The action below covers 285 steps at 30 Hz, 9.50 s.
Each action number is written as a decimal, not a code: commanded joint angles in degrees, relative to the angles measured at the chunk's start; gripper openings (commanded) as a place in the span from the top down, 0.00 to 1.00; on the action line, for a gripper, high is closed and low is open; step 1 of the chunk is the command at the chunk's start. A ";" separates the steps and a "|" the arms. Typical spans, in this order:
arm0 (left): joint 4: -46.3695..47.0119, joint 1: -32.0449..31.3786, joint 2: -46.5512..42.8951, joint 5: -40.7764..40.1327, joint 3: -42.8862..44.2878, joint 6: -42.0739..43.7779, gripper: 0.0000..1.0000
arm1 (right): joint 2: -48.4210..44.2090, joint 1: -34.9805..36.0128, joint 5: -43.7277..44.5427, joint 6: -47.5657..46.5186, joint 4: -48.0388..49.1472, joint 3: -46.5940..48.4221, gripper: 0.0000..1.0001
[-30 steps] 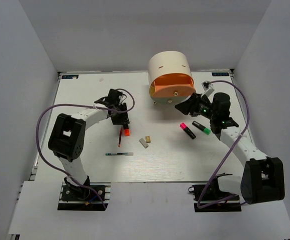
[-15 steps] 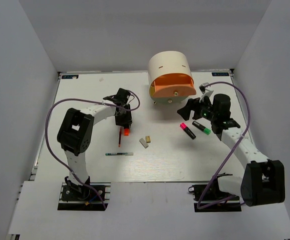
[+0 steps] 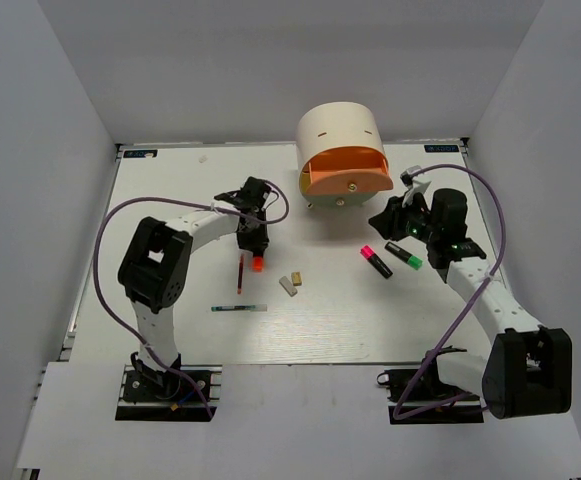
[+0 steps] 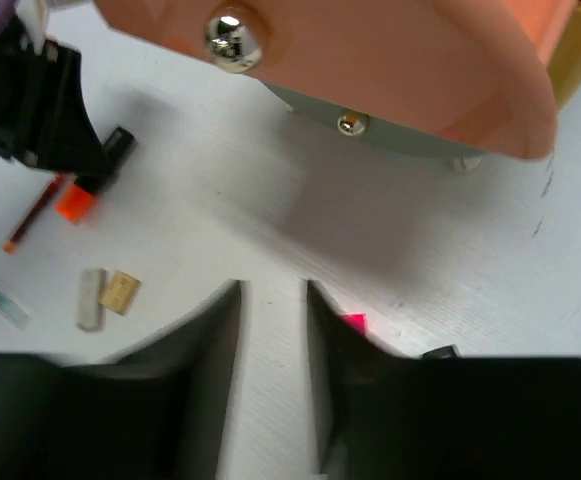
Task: Sort the stationery into containers
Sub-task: Grab a piece of stationery with the left arm, then place the stationery into the container, then grab a piece of stationery with the right arm, then place the stationery into the container, then grab a piece of stationery with the right arm, then place the stationery into the container
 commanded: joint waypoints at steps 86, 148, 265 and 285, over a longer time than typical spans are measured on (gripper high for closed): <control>28.26 -5.50 -34.60 6.20 -26.20 -4.45 0.25 | 16.71 0.56 6.59 -24.22 -8.11 -2.23 0.43; 16.05 -5.50 -37.15 -4.70 -31.91 -7.70 0.23 | 18.81 2.67 -17.93 -15.17 16.76 32.48 0.63; 19.39 -5.50 -33.28 -2.41 -32.52 -4.71 0.21 | 29.02 1.26 -30.41 -21.49 6.74 43.83 0.48; 19.39 -5.50 -32.23 -2.41 -32.52 -4.71 0.21 | 25.08 2.49 -39.76 -56.52 -42.18 49.20 1.00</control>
